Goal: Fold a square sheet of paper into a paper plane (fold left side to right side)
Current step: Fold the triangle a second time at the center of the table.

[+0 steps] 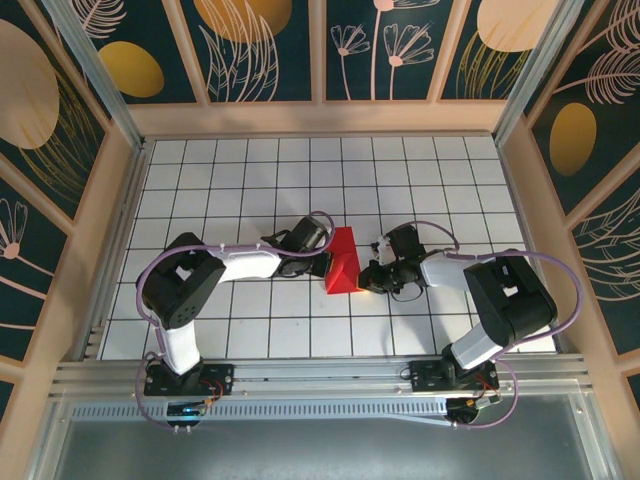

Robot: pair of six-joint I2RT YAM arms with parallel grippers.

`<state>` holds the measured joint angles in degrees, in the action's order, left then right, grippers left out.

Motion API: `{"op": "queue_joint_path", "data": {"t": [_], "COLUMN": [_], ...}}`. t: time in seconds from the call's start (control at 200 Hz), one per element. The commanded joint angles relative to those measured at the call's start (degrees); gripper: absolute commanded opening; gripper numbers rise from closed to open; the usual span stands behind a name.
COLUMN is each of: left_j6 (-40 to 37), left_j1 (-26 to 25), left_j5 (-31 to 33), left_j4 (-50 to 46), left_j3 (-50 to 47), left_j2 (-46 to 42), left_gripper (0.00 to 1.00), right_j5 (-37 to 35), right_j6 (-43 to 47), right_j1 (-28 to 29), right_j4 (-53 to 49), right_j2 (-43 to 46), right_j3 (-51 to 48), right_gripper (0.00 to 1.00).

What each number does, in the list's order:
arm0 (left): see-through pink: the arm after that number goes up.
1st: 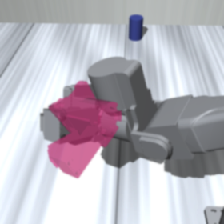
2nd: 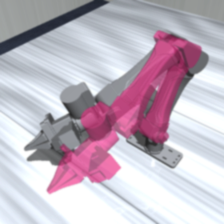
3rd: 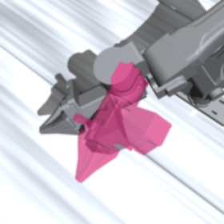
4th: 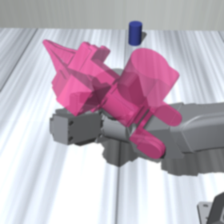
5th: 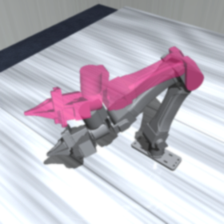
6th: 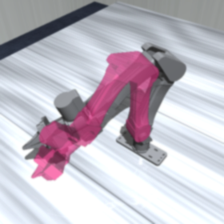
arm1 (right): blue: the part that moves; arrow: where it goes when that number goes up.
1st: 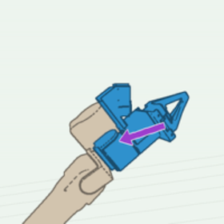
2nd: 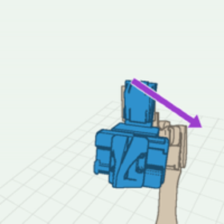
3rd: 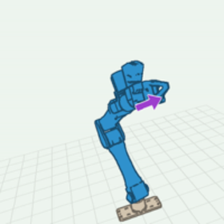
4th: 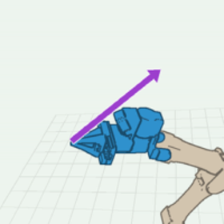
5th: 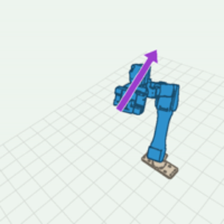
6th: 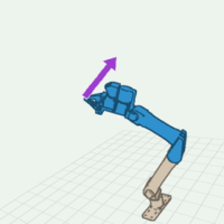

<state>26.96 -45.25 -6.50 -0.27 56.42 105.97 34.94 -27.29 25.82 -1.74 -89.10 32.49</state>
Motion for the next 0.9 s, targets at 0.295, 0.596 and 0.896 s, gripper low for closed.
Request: {"op": "queue_joint_path", "data": {"t": [0.295, 0.596, 0.896], "left_j6": [-1.37, -1.37, -1.56], "left_j1": [0.39, 0.36, 0.35], "left_j5": [-0.09, -0.56, -0.57], "left_j4": [-0.24, -0.61, -0.87], "left_j3": [1.15, 1.19, 1.26], "left_j2": [2.92, 3.54, 3.64], "left_gripper": [0.0, 0.0, 0.0], "right_j5": [-1.04, 2.75, 1.75], "right_j6": [0.19, -5.73, -9.15], "right_j1": [0.37, 0.32, 2.57], "right_j4": [-3.44, 4.85, 11.54], "right_j2": [1.89, 5.47, -1.34], "right_j3": [1.64, 1.79, 6.07], "right_gripper": [0.0, 0.0, 0.0]}}
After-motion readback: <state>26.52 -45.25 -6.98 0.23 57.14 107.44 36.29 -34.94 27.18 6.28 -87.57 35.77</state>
